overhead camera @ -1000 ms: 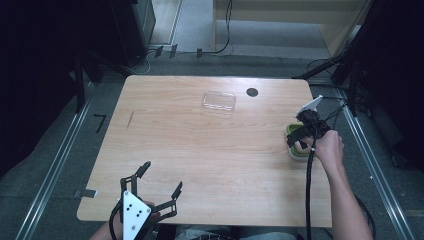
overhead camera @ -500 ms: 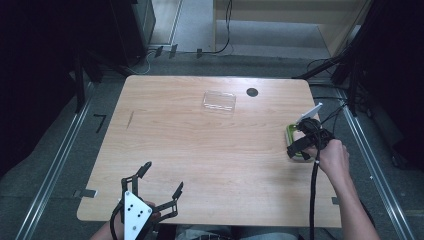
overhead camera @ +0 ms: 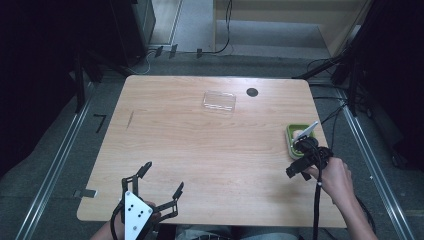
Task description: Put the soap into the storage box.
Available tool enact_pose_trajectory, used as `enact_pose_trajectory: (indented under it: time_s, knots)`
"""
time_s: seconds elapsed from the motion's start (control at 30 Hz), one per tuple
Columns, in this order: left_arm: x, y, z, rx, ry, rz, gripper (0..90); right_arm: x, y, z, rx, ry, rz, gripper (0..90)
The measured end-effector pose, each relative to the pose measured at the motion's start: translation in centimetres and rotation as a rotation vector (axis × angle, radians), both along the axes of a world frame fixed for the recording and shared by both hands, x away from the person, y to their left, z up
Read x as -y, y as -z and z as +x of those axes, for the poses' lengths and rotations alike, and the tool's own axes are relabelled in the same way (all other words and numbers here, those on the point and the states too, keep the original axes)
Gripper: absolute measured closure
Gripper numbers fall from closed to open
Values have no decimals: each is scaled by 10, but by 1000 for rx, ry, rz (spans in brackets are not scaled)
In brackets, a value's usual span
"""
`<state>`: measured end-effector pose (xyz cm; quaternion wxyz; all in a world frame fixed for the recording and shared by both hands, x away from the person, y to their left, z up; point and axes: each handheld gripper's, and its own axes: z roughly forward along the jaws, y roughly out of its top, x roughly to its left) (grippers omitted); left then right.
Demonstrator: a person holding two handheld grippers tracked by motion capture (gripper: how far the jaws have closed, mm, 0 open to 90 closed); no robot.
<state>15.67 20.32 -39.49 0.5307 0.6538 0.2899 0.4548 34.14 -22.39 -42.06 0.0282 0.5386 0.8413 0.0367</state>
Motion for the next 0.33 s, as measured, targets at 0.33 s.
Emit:
enact_pose_trajectory:
  time_s: [0.33]
  knots:
    - [0, 0, 1, -1, -1, -2, 99, -6, 24, -30, -46, -68, -18, 1]
